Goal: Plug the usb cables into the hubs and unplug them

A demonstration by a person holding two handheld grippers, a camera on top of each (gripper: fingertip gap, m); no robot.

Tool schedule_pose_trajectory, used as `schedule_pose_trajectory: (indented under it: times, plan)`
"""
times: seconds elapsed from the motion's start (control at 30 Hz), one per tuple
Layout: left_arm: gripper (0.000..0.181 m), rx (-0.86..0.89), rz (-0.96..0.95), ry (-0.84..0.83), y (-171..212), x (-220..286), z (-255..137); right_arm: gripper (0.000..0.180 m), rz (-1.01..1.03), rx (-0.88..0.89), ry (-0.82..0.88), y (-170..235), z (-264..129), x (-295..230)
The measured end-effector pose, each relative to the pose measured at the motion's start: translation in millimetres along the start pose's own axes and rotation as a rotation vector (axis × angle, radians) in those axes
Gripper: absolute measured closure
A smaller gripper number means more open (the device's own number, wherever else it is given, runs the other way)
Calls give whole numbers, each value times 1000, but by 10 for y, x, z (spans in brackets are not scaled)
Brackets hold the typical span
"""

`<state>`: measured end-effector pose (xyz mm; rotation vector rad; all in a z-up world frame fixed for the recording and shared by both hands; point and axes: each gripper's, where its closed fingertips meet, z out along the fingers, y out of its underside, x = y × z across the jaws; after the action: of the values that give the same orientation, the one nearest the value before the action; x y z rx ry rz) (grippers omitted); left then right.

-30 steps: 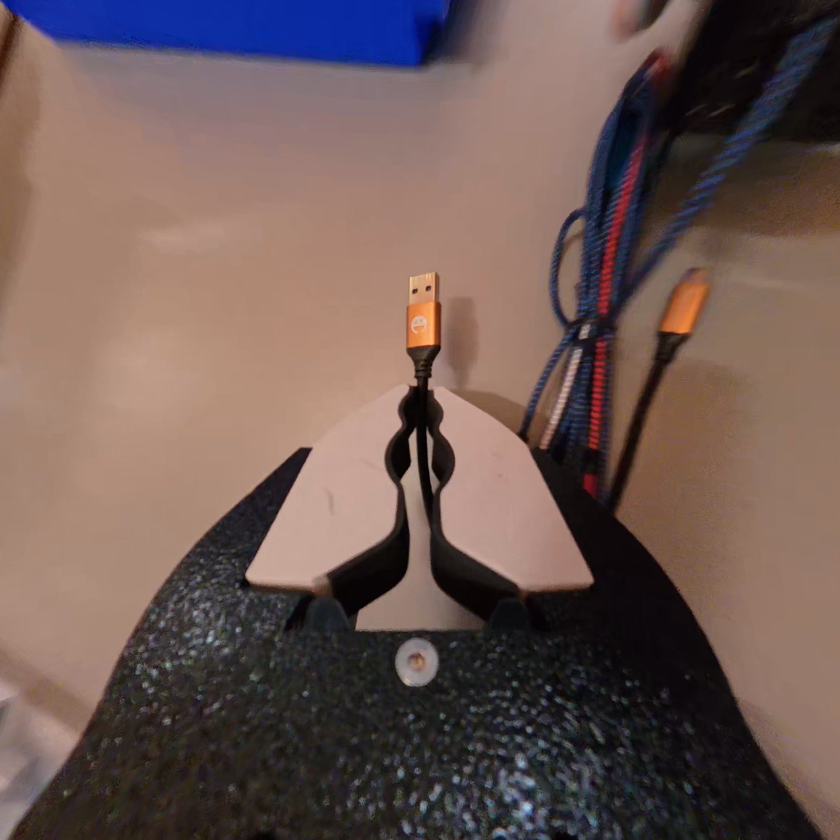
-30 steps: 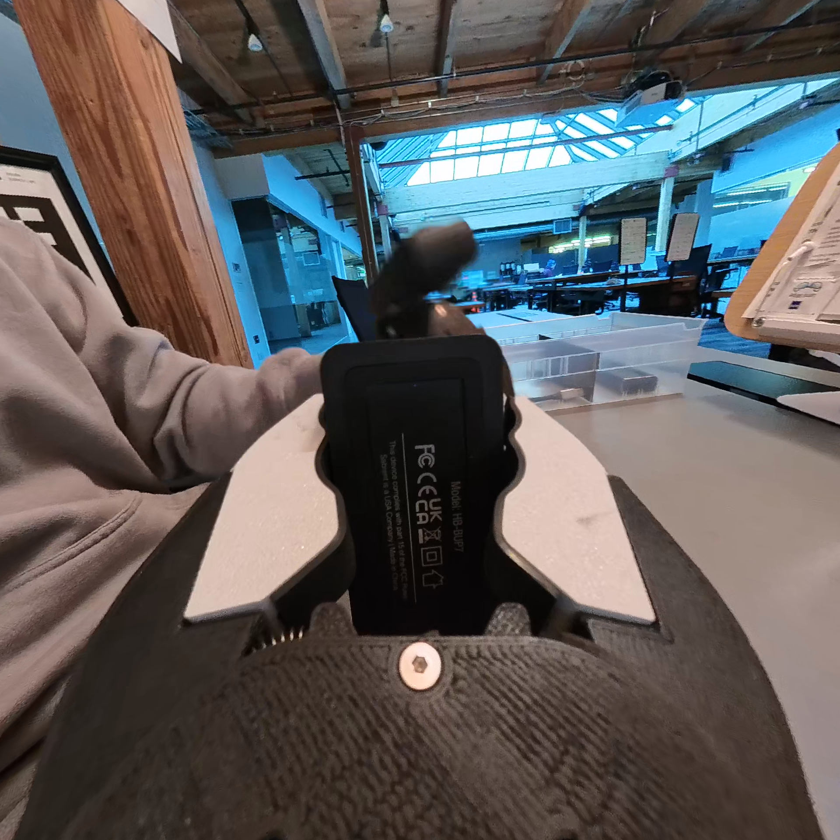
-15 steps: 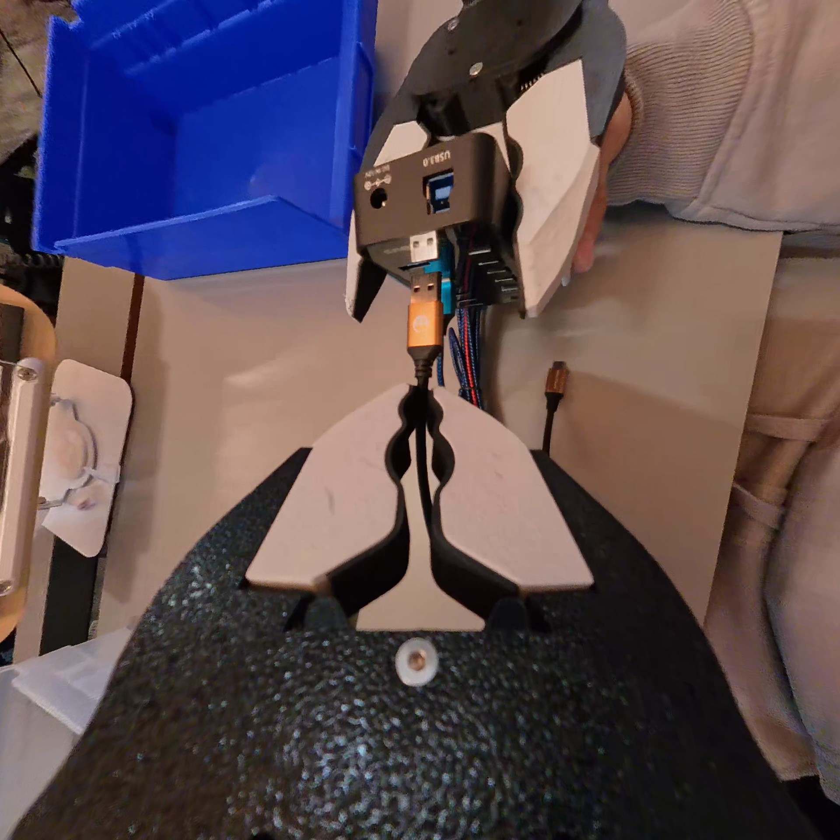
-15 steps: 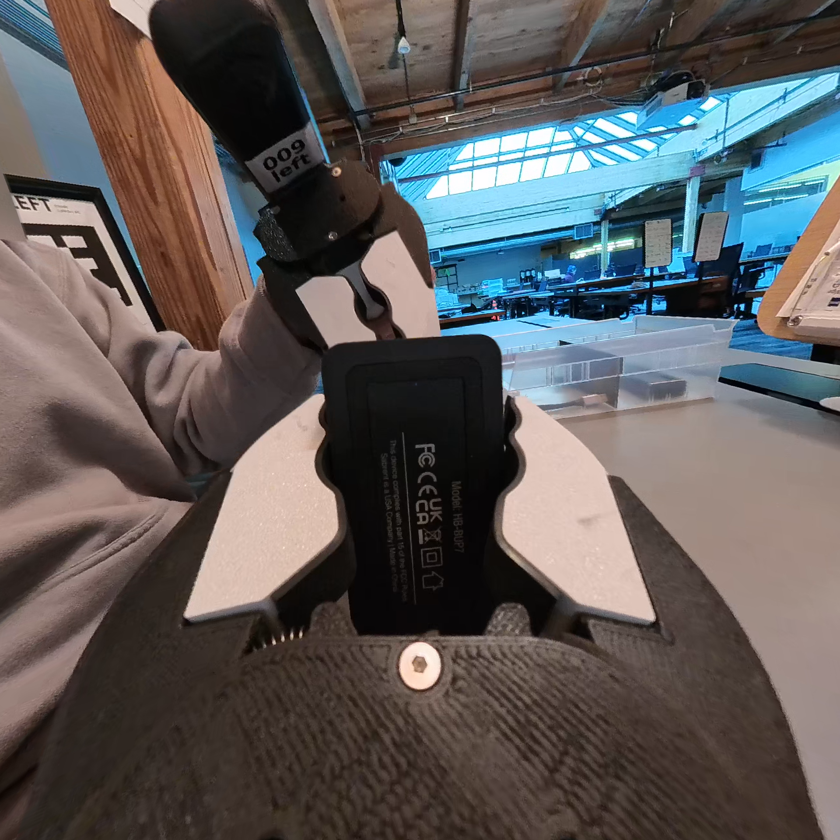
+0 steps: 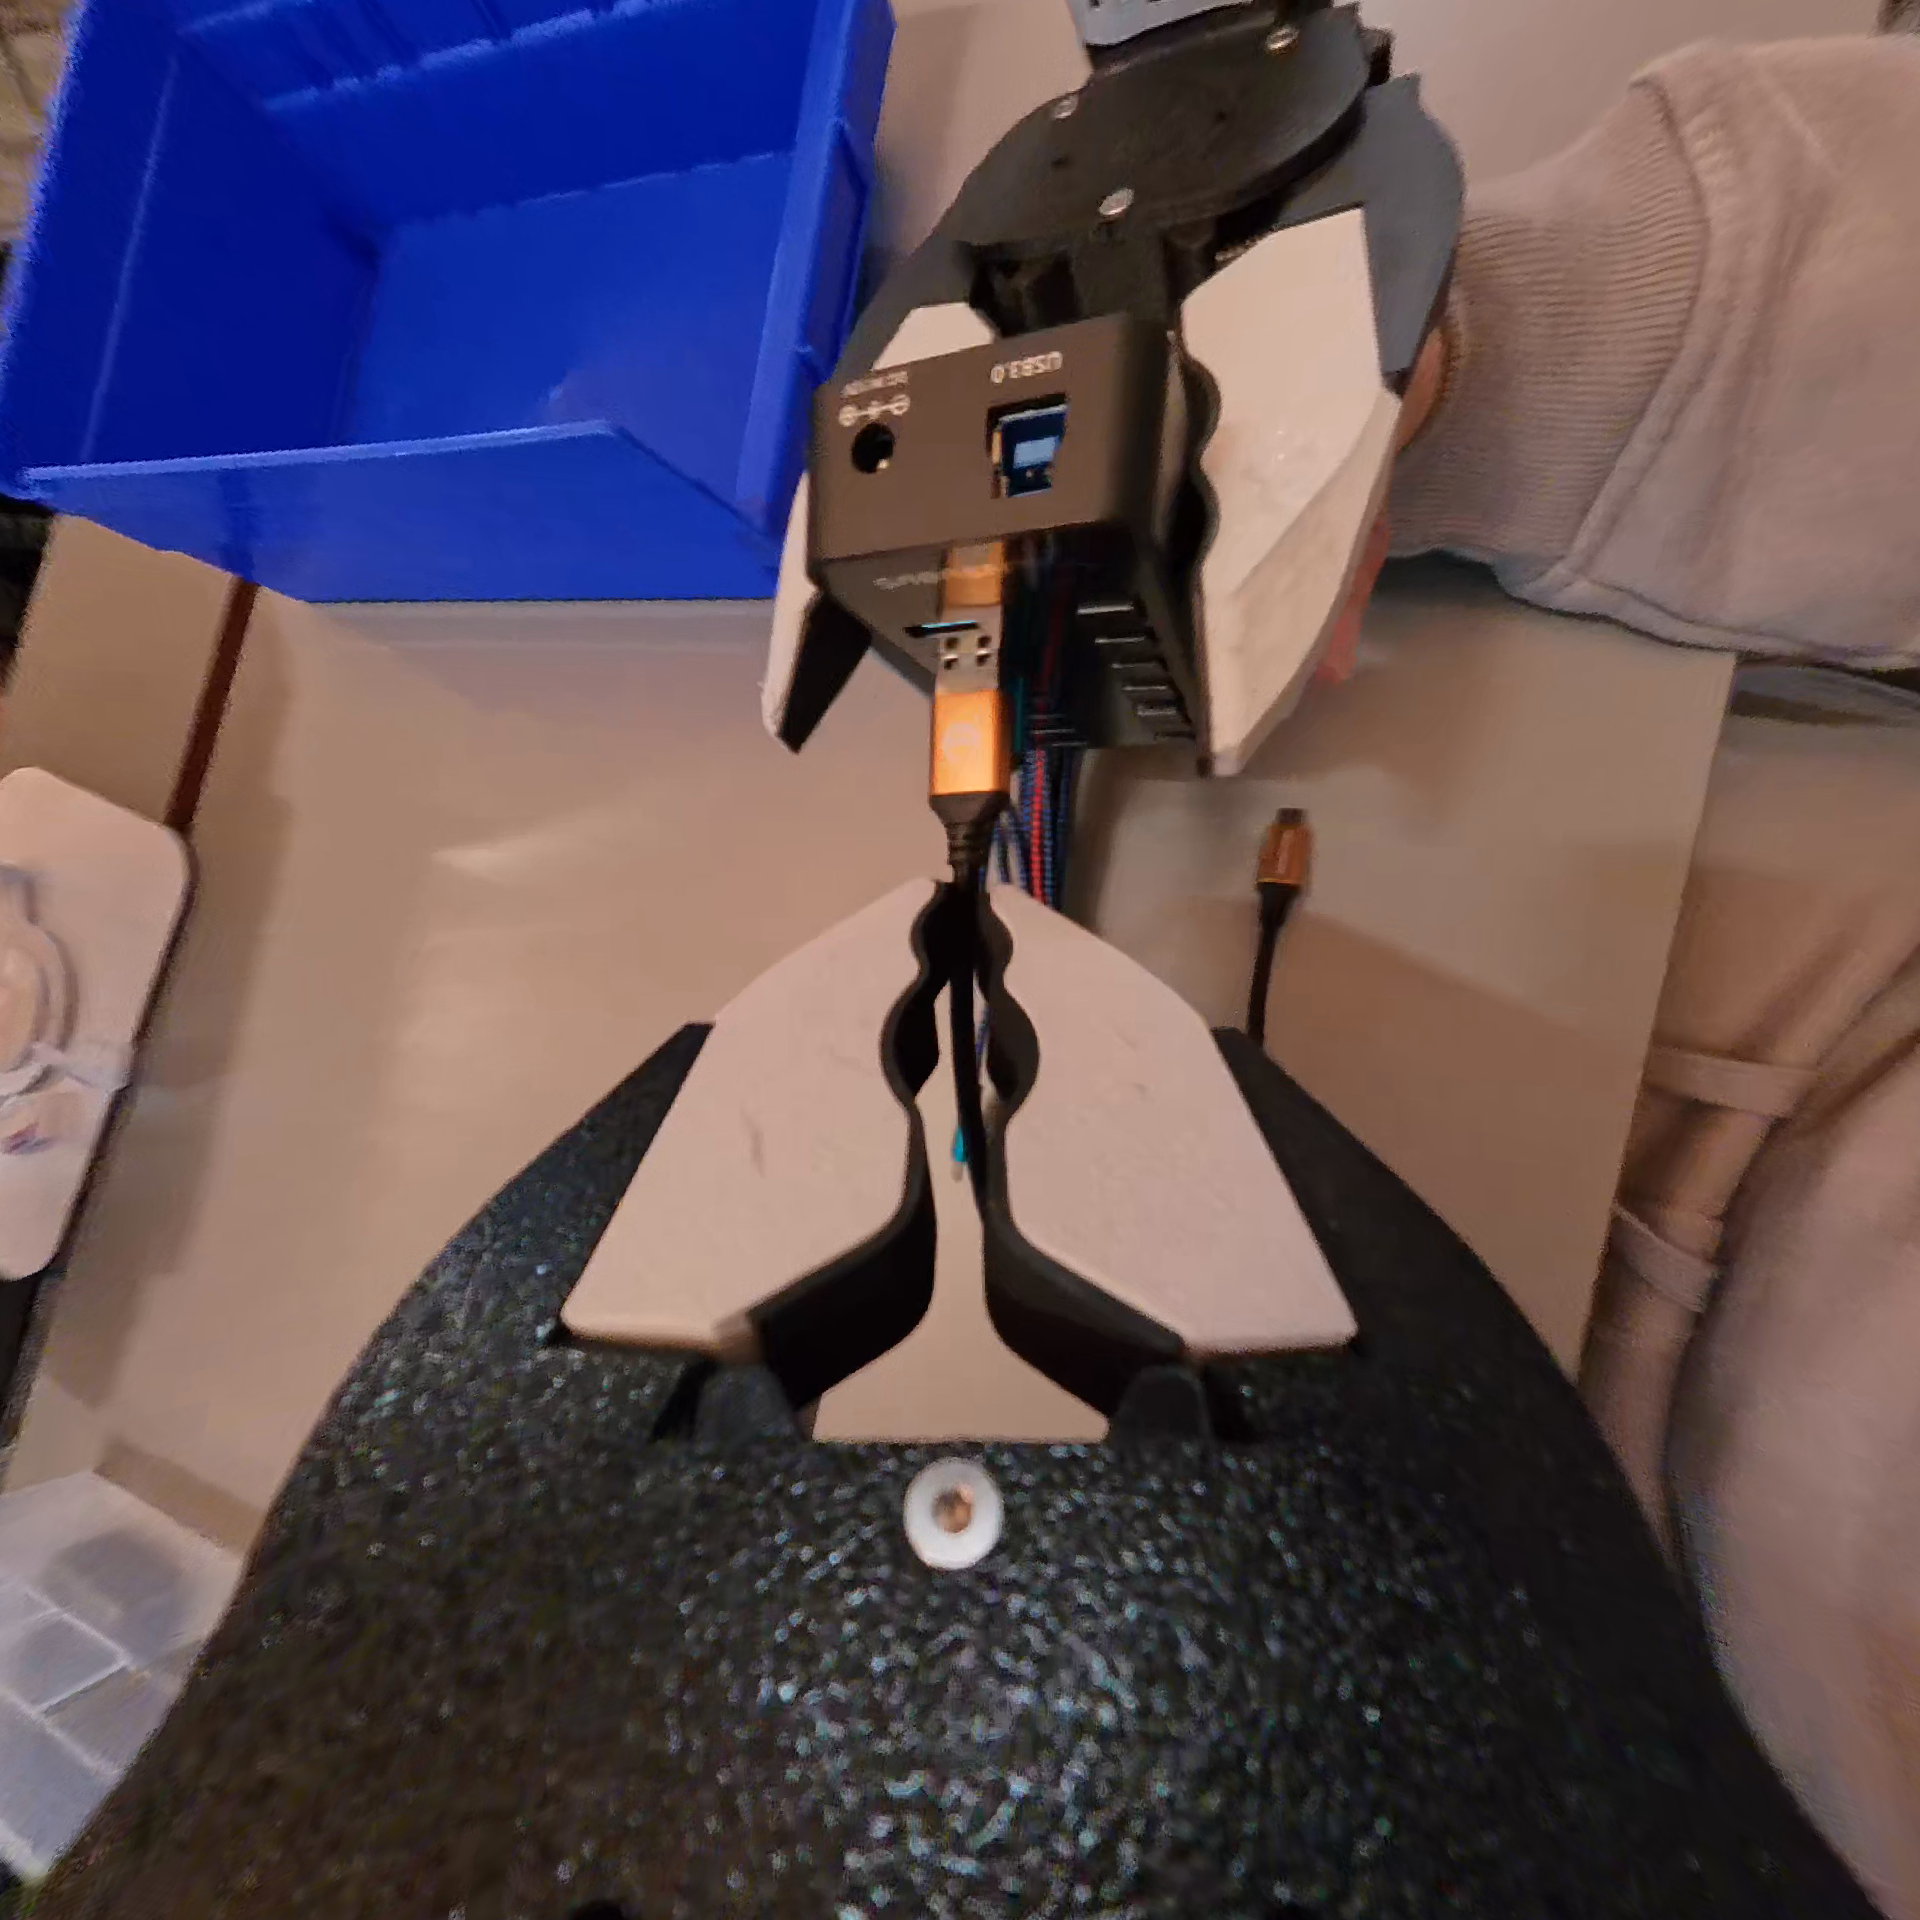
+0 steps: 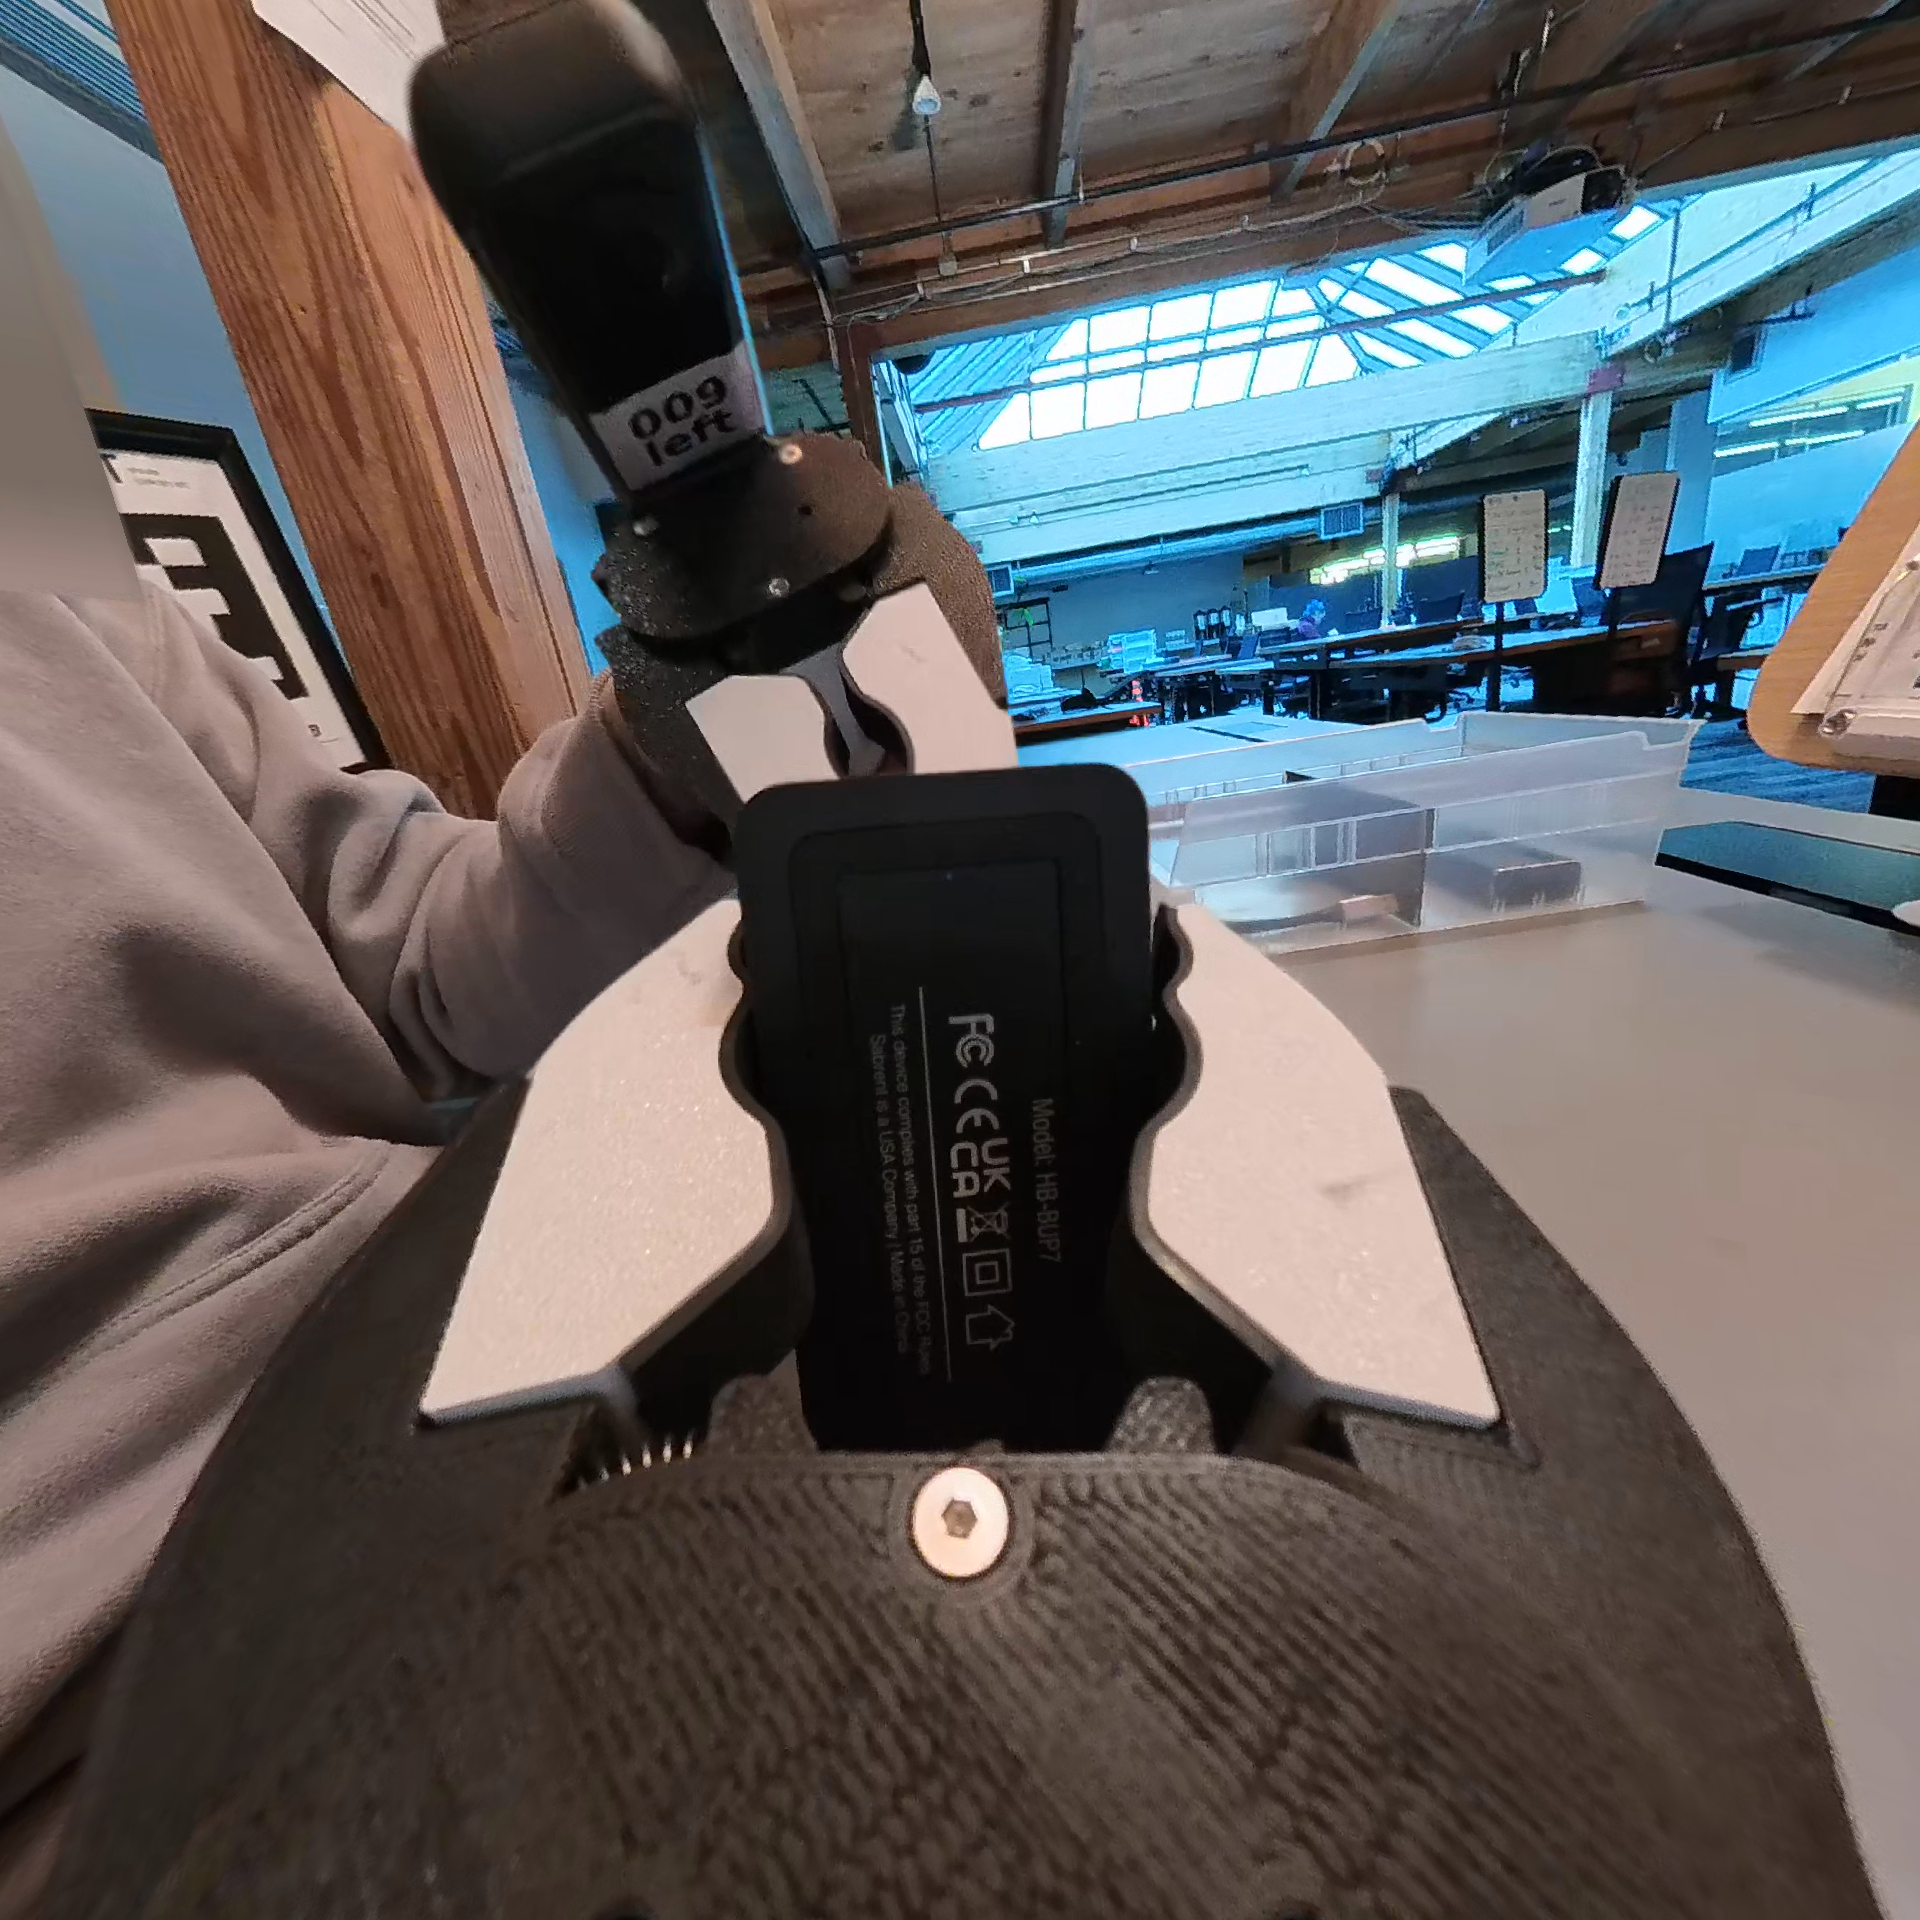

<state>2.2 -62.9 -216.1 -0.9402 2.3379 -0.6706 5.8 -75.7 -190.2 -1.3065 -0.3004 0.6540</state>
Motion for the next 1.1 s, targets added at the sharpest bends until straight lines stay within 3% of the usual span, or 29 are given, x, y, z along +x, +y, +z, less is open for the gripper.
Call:
schedule_pose_trajectory:
  times: [0.17, 0.43, 0.67, 0.7, 0.8, 0.87, 1.0, 1.1]
  plan:
    - [177, 59, -47, -29, -29, -80, 28, 107, 13, -7, 4, 18, -10, 7]
    - [178, 208, -163, 123, -47, 4, 58, 107, 25, -40, 1, 80, 27, 4]
    - [177, 243, -138, 131, -54, 32, 96, 107, -32, -32, -1, 37, 0, -12]
    - [174, 258, -154, 135, -66, 23, 77, 107, -42, -33, 2, 39, 7, -13]
    - [132, 380, -233, 100, -252, -48, -70, 108, -68, -38, 8, 40, 32, -20]
    - [118, 461, -257, 127, -415, 12, -162, 108, -91, -48, 31, 37, 56, -3]
    - [112, 401, -265, 129, -490, 81, -81, 108, -152, -109, 51, 77, 153, -32]
    - [122, 422, -209, 109, -570, 101, -66, 108, -161, -105, 40, 69, 182, -71]
